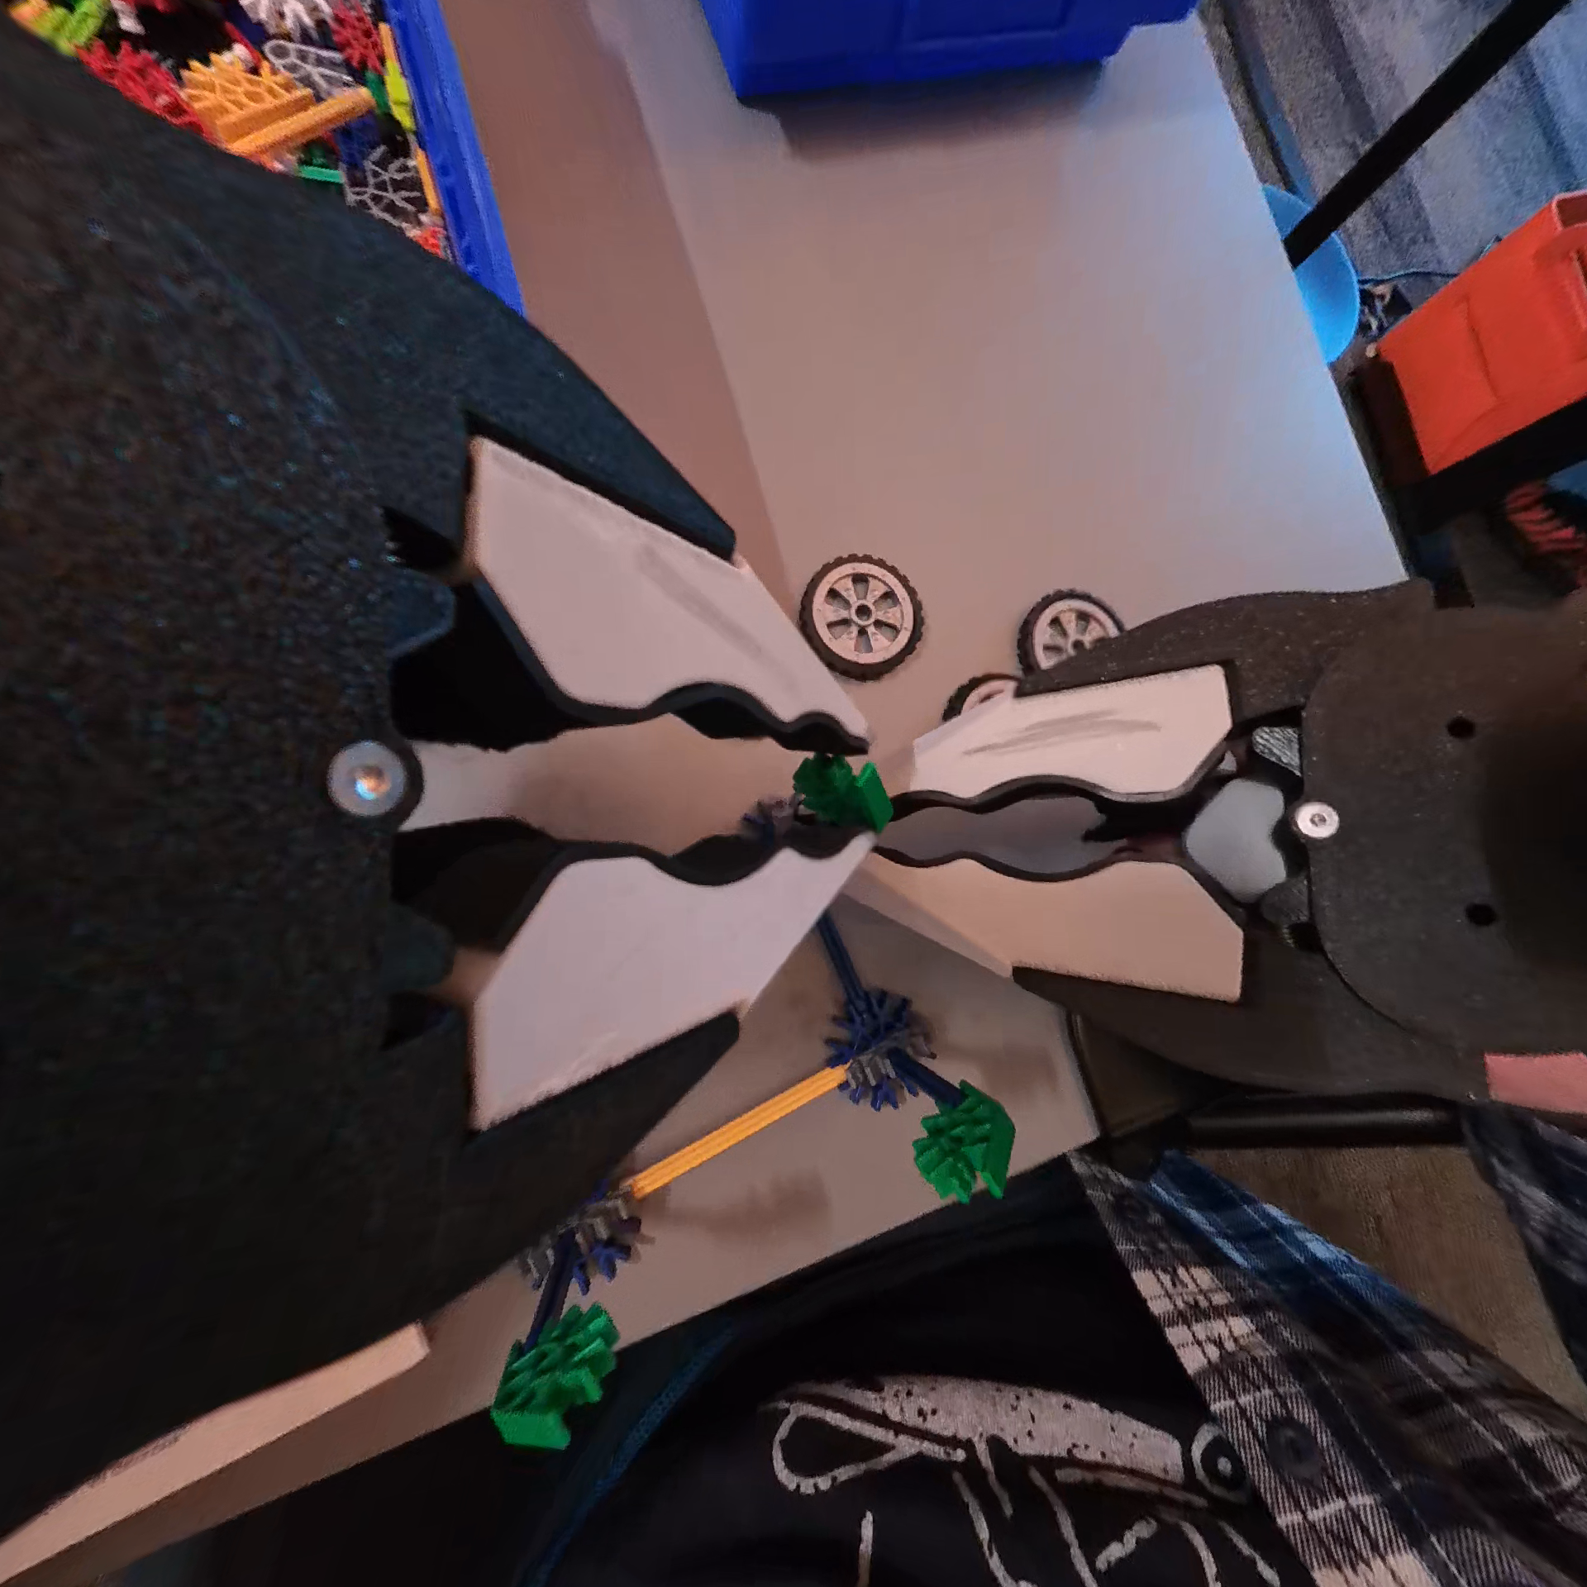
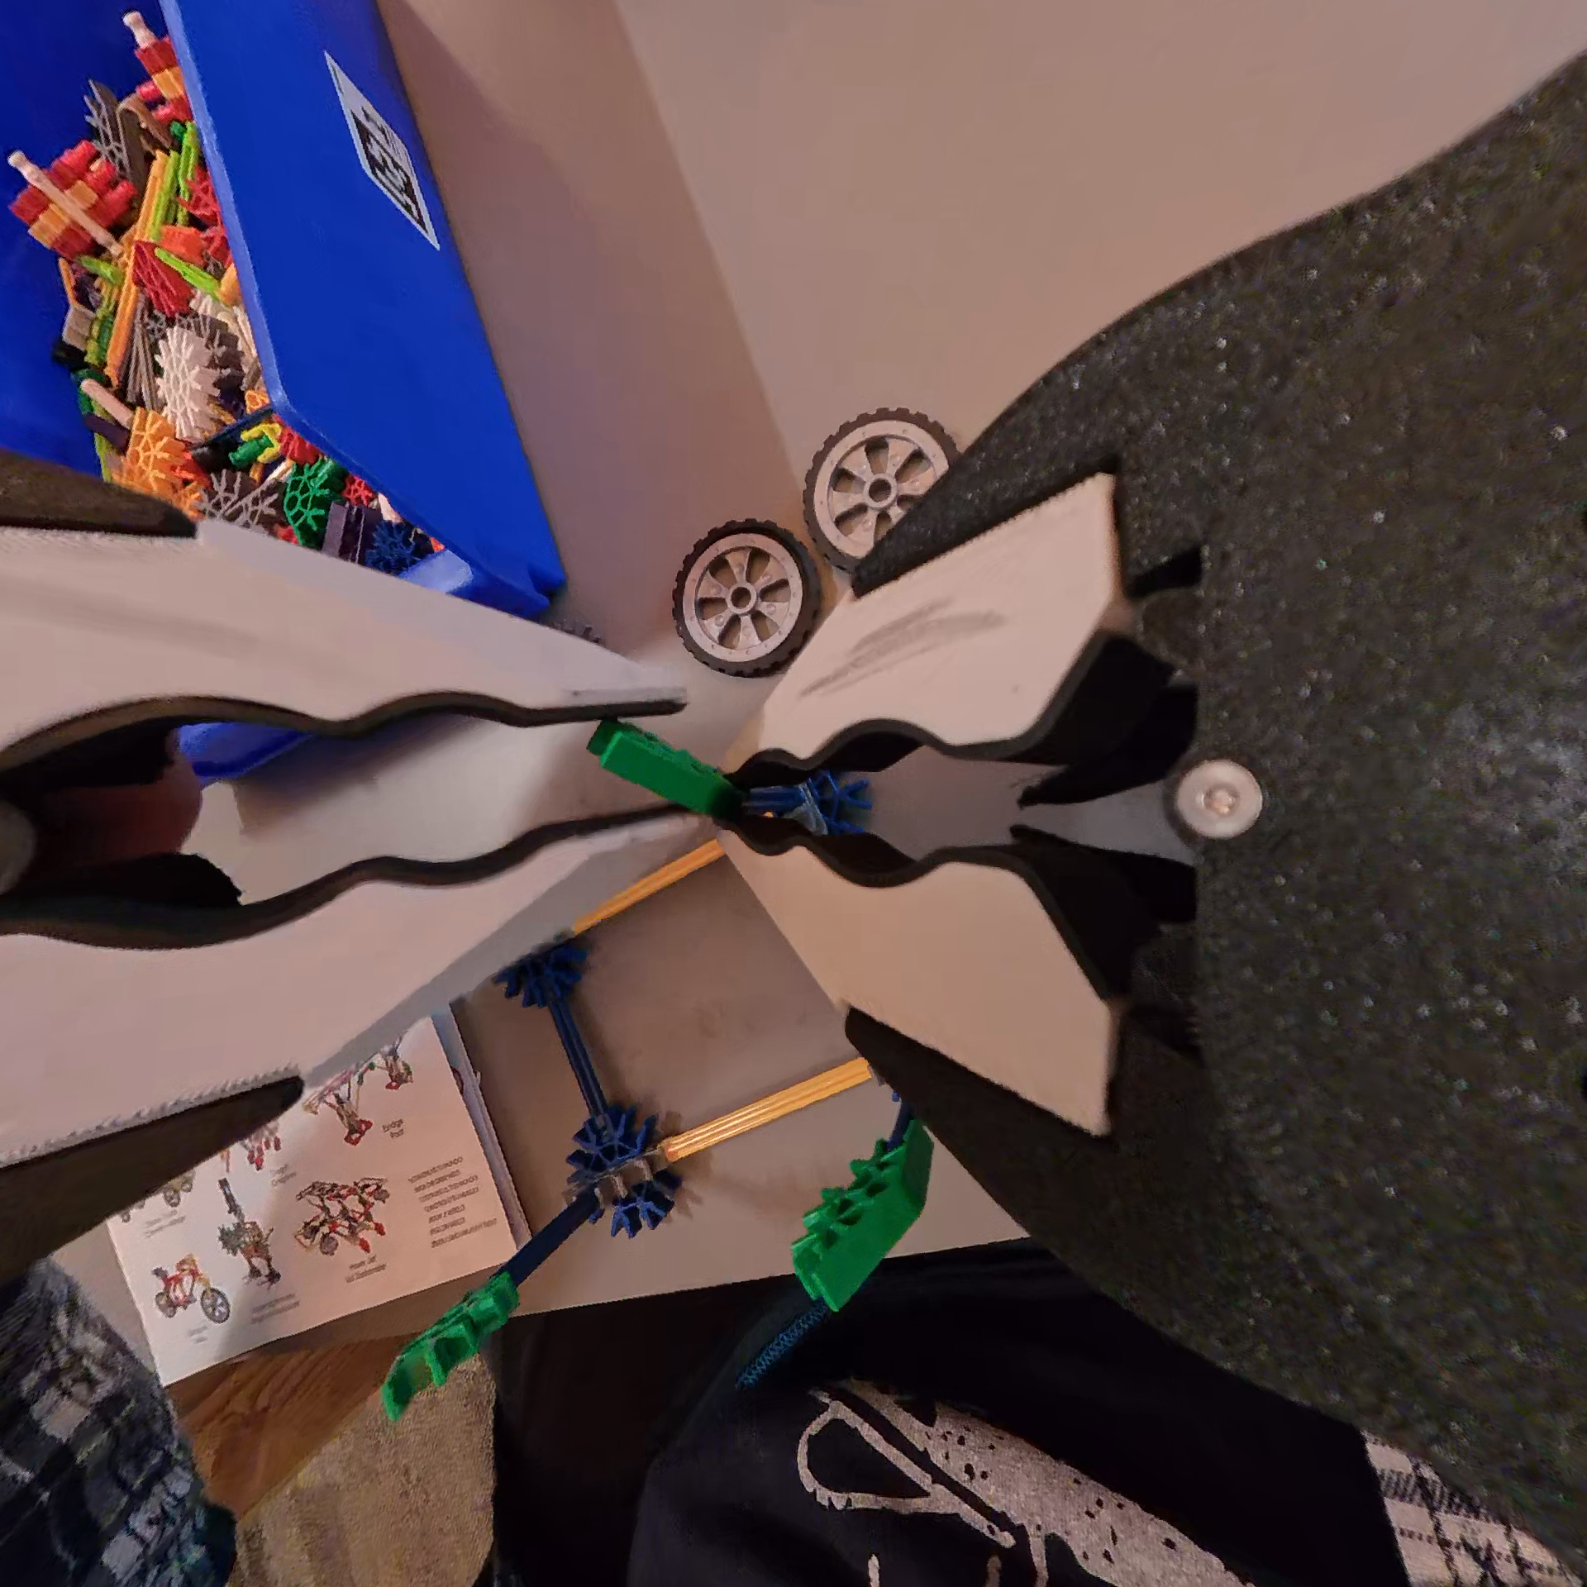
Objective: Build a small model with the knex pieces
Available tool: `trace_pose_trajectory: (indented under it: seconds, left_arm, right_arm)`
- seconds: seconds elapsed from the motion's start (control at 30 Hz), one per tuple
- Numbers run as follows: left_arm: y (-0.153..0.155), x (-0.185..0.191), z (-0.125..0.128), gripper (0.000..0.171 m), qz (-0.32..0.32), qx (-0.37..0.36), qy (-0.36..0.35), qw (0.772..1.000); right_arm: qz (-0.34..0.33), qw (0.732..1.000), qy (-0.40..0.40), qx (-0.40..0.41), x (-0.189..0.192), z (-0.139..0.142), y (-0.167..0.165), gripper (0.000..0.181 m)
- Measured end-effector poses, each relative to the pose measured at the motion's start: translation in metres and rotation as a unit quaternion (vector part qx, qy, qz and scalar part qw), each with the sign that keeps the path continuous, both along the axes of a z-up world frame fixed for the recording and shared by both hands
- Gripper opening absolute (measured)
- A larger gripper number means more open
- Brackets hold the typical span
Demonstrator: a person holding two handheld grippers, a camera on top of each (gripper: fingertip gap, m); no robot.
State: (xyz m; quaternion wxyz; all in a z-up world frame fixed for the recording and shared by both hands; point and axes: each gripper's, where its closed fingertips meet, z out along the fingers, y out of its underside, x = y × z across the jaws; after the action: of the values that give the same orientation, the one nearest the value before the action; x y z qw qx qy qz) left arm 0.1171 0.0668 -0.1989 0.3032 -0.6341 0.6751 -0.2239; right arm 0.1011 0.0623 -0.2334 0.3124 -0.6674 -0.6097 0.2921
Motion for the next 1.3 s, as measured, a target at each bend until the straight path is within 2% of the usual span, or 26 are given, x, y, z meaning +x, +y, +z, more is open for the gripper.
trace_pose_trajectory:
  seconds: [0.23,0.4,0.6,0.7,1.03,1.3]
  left_arm:
    - [0.003,-0.004,-0.001,0.009,0.057,-0.038,-0.026,0.997]
    - [0.003,-0.005,-0.004,0.004,0.087,-0.063,-0.038,0.994]
    - [0.000,-0.008,-0.006,0.004,0.087,-0.067,-0.041,0.993]
    - [-0.002,-0.008,-0.002,0.004,0.087,-0.078,-0.058,0.991]
    - [-0.006,-0.007,-0.005,0.004,0.085,-0.087,-0.063,0.991]
    - [-0.009,-0.008,-0.003,0.004,0.086,-0.092,-0.068,0.990]
  right_arm:
    - [-0.016,1.000,-0.002,0.000,0.002,0.000,0.005,0.008]
    - [-0.025,1.000,-0.008,-0.002,0.002,-0.003,0.008,0.017]
    - [-0.025,1.000,-0.008,-0.002,0.002,-0.003,0.008,0.017]
    - [-0.024,1.000,-0.003,0.000,0.001,-0.002,0.008,0.010]
    - [-0.020,1.000,0.002,-0.001,-0.001,-0.001,0.006,0.014]
    - [-0.002,1.000,0.006,0.017,-0.003,0.002,0.003,0.009]
